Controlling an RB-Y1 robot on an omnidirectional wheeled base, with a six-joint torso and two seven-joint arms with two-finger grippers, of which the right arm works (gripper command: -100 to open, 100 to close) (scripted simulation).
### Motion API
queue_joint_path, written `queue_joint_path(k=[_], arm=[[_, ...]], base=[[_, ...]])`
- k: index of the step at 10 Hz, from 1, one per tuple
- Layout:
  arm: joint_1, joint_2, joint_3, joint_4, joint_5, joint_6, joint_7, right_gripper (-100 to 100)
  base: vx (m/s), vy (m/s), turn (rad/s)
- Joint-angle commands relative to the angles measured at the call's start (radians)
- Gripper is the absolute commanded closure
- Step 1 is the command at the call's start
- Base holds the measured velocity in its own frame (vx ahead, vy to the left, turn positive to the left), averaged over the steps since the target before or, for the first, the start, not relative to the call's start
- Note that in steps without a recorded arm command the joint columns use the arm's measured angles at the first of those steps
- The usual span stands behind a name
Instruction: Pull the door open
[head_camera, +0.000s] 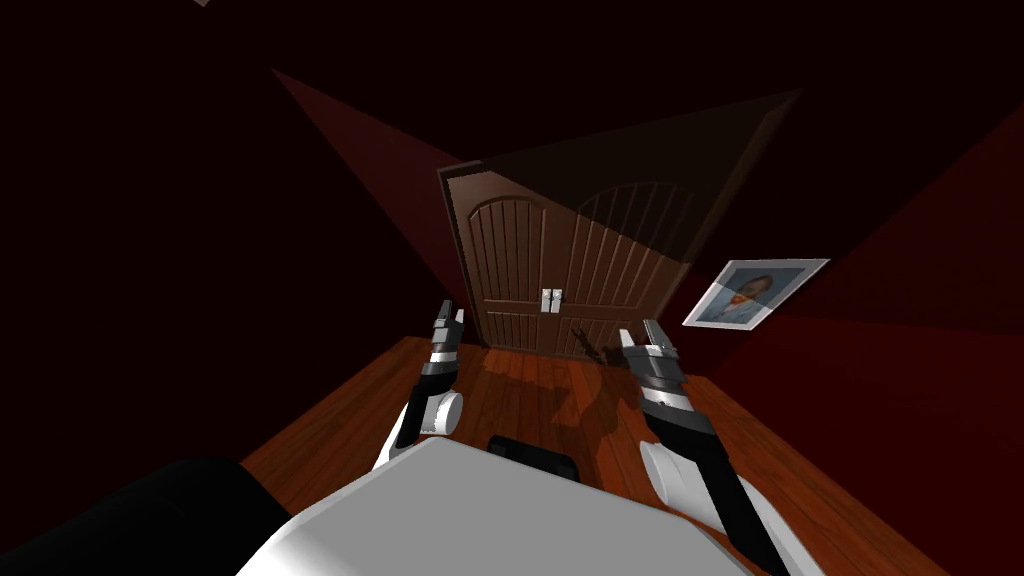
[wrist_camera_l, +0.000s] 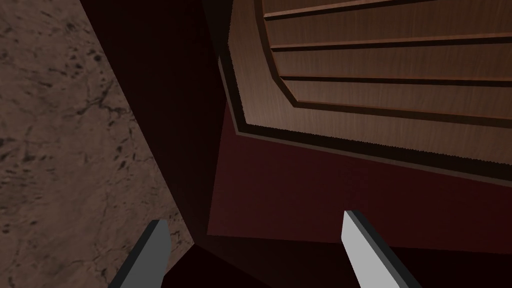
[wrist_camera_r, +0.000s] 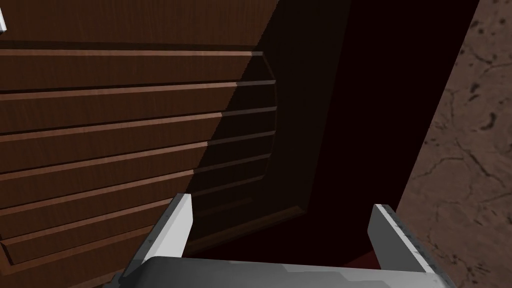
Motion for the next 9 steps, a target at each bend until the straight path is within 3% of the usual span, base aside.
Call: queue_joint_path(k=[1, 9], arm=[[-0.007, -0.008, -0.004, 0.034, 0.012, 0.006, -0.016, -100], [-0.029, -0.032, -0.015, 0.189, 0.073, 0.027, -0.086, -100]], base=[[0.116, 0.001, 0.003], [0.132, 0.017, 0.012]])
